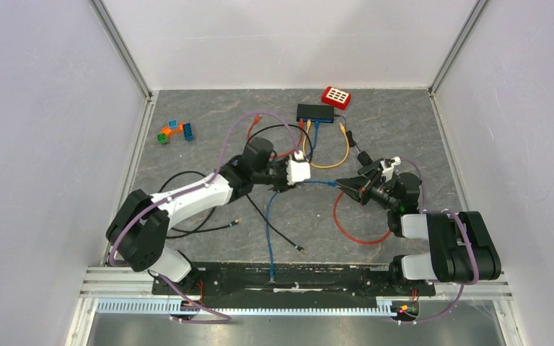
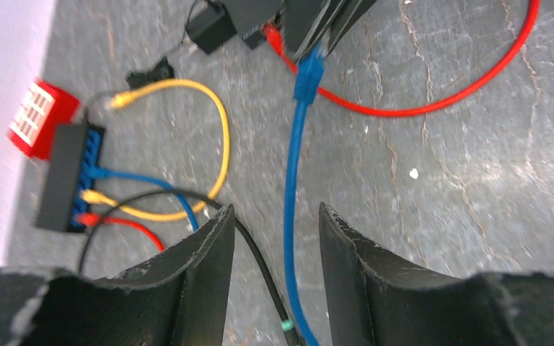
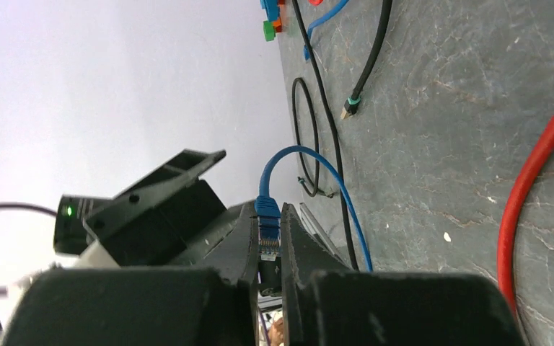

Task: Insert the plug into the switch port
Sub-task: Pick up the connector from the center of the board.

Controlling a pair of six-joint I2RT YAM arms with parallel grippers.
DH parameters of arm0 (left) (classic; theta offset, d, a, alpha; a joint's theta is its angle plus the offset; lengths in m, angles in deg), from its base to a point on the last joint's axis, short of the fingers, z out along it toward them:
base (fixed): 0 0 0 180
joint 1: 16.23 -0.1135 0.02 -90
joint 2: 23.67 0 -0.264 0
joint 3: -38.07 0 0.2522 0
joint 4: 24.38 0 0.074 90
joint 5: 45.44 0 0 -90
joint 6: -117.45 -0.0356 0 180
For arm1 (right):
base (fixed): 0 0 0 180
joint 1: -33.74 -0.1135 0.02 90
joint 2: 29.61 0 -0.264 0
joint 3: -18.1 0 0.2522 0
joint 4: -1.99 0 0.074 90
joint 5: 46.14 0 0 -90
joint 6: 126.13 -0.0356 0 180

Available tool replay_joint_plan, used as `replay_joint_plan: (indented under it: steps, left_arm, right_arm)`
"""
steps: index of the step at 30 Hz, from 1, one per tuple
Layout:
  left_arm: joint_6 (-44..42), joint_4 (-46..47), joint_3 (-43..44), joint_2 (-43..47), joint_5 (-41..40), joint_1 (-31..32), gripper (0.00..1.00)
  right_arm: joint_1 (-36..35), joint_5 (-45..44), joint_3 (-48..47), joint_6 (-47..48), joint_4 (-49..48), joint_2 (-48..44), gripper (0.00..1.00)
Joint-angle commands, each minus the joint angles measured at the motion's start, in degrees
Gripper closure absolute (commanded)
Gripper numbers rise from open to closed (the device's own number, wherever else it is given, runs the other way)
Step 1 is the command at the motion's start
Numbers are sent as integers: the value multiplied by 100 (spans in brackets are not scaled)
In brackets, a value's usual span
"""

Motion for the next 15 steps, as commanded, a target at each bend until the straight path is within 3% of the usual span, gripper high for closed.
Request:
replay_joint_plan:
  steps: [1,8,15]
  left_arm:
    - [-1042,1433,-199,-198,-1216,570,47]
    - [-1403,1957,-96,-705,-1389,957,47]
    - [-1334,1906,106,-1023,-1323,1066,48]
  right_arm:
    - [-2,-132,129,-343,-329,-116,100]
    - [-2,-183,157,-326,-107,-229,100]
    - [-3,-142,146,-436,-364,-112,100]
